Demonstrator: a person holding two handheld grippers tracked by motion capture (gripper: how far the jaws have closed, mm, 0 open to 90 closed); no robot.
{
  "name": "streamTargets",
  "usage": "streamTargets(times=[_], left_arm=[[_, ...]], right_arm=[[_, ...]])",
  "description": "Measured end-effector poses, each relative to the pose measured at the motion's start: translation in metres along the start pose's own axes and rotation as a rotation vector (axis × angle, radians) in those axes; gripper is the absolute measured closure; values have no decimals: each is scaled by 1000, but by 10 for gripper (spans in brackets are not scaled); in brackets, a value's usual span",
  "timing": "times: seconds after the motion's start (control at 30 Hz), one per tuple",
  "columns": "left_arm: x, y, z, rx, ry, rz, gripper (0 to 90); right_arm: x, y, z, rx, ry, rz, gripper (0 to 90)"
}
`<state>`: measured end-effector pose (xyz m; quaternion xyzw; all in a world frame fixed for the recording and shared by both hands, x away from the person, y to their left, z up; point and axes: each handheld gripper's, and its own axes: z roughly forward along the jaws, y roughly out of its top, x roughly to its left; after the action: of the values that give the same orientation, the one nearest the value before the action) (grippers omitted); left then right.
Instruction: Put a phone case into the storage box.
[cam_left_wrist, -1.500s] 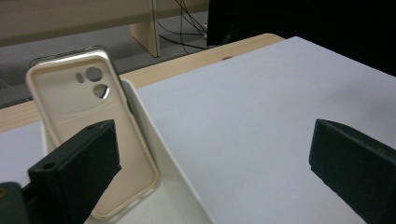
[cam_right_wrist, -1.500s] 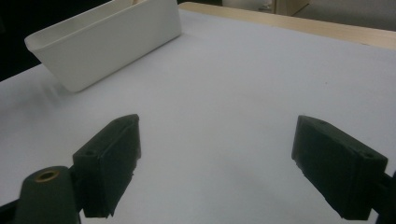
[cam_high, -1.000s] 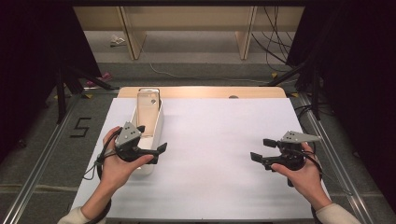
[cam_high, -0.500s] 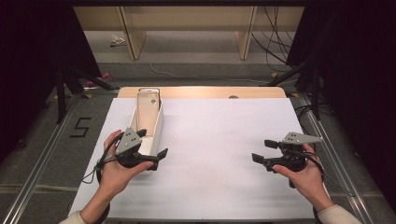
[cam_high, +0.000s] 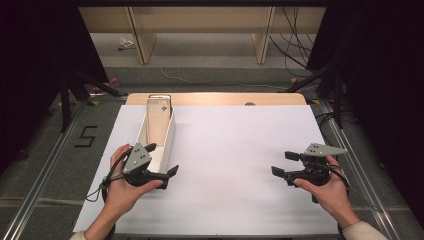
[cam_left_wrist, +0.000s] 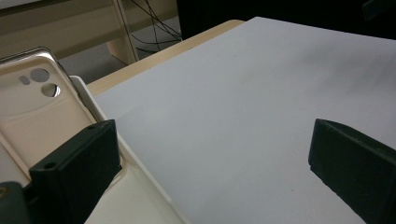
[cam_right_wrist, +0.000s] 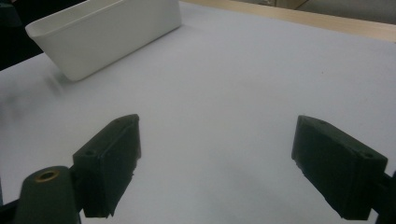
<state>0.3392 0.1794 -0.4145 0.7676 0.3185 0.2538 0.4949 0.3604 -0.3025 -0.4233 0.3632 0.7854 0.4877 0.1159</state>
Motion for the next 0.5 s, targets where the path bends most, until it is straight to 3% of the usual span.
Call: streamTargets(times=[0.5], left_arm=[[-1, -12, 1, 11, -2, 3, 12]], right_arm=[[-1, -7, -5, 15, -2, -2, 165]])
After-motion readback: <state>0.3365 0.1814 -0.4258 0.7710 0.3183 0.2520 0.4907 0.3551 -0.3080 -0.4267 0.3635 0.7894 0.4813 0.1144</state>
